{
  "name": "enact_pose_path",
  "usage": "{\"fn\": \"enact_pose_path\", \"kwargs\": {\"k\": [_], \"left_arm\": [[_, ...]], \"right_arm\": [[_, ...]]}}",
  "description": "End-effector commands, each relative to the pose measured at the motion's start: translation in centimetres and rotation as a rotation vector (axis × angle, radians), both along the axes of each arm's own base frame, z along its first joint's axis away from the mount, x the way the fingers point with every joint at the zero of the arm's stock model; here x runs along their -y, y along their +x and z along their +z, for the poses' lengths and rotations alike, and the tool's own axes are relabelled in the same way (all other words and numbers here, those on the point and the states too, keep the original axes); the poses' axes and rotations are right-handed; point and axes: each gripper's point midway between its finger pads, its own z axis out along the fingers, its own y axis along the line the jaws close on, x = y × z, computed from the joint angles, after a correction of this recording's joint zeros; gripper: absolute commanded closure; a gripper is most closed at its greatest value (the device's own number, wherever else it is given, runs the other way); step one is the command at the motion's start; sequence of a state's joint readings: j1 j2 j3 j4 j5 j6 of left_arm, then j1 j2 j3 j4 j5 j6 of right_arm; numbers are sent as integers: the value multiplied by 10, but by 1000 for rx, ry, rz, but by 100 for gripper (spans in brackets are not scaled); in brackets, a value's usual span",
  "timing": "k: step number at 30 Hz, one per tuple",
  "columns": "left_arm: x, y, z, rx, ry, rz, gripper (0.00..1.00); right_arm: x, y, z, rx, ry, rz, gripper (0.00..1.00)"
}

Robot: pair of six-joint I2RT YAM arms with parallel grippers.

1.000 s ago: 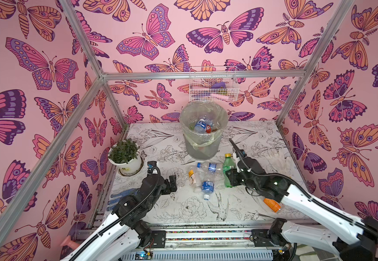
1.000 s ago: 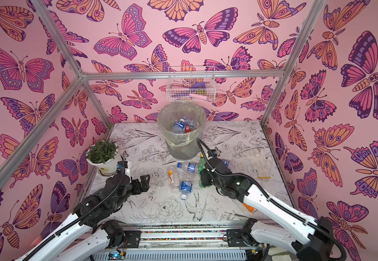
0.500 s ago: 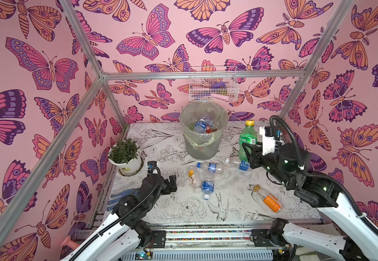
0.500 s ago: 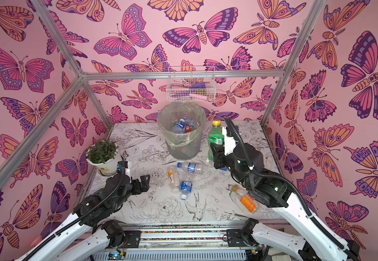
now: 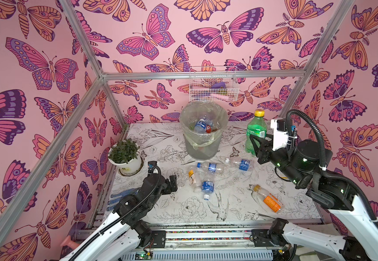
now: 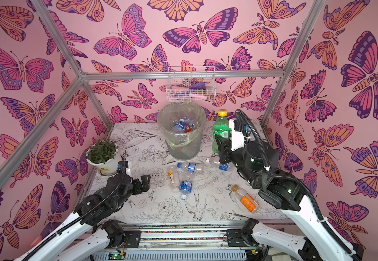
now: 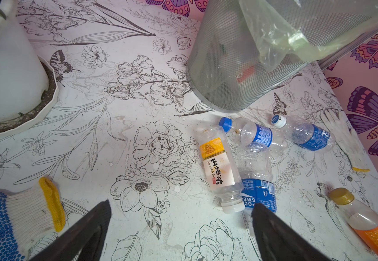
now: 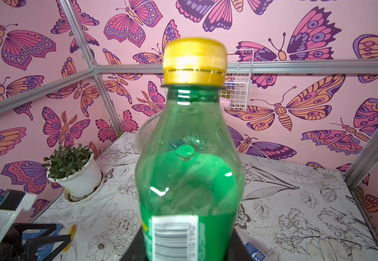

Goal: Throw the plastic bottles in the bin
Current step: Throw the plastic bottle into the trash bin.

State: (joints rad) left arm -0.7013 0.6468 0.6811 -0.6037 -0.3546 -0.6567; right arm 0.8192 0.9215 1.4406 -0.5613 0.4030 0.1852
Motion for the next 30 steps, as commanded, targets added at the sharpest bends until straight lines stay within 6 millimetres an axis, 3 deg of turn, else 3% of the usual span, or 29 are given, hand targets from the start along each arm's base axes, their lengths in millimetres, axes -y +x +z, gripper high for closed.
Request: {"fn": "enact_pose_path", "kwargs": {"k": [1,15,24,30], "left_arm": [[1,-3,-7,-22,4,-6,1],[0,-2,-6,-11,5,-6,1],[7,2,-6,-19,1,-22,1],[12,4,-9,-29,0,-34,1]], "right_arm": [[11,-8,27,73,35,-11,100],[32,-21,48,135,84,-44,100],[33,-21,56,149,84,-46,100],[46,-28,58,164,87,-72,100]]}}
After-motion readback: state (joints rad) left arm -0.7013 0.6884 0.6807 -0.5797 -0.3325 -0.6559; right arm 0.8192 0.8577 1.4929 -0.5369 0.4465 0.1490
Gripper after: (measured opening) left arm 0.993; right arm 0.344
